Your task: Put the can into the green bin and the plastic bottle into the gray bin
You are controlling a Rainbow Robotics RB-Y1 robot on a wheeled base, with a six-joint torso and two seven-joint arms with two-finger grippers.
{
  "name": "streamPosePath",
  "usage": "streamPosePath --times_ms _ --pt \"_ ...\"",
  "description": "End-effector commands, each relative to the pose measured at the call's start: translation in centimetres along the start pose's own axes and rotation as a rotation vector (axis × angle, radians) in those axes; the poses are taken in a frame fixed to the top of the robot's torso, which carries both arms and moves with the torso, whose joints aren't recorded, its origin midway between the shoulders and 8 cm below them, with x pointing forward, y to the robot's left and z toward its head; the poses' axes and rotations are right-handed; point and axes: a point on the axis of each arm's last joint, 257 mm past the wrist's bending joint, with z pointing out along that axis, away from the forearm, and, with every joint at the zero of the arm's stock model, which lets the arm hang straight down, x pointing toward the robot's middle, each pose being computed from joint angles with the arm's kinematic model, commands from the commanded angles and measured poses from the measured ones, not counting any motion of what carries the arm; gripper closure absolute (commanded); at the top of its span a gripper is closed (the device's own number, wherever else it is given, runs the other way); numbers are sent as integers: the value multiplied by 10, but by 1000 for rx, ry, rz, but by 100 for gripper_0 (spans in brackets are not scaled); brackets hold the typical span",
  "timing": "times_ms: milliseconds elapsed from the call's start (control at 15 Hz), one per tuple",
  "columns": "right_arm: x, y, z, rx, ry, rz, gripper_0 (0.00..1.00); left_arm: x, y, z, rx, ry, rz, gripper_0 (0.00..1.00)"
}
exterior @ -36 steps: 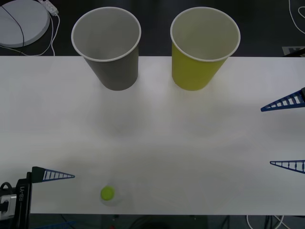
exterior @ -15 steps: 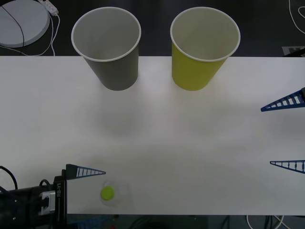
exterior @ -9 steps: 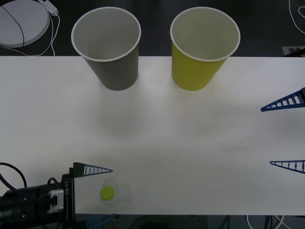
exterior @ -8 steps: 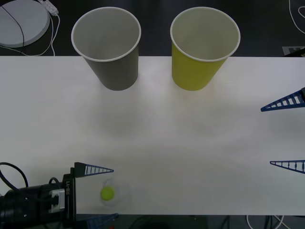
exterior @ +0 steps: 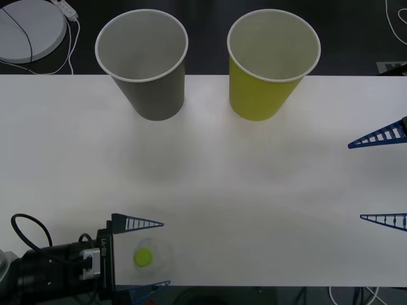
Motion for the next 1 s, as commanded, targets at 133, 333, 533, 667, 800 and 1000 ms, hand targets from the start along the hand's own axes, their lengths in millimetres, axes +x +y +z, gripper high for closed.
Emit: streamPosePath --times_ms 133,333,533,667,800,1000 --pt "0 0 0 0 0 0 0 1 1 7 -2 1 -4 0" --pt "0 0 0 0 0 0 0 2 1 10 2 4 -5 0" --pt "0 0 0 0 0 0 0 1 -1 13 8 1 -9 0" --pt "0 0 0 0 0 0 0 1 -2 14 11 0 -11 5" --pt "0 0 0 0 0 0 0 1 -4 15 14 -1 -12 63" --pt "0 0 0 0 0 0 0 0 -4 15 15 -6 -6 100"
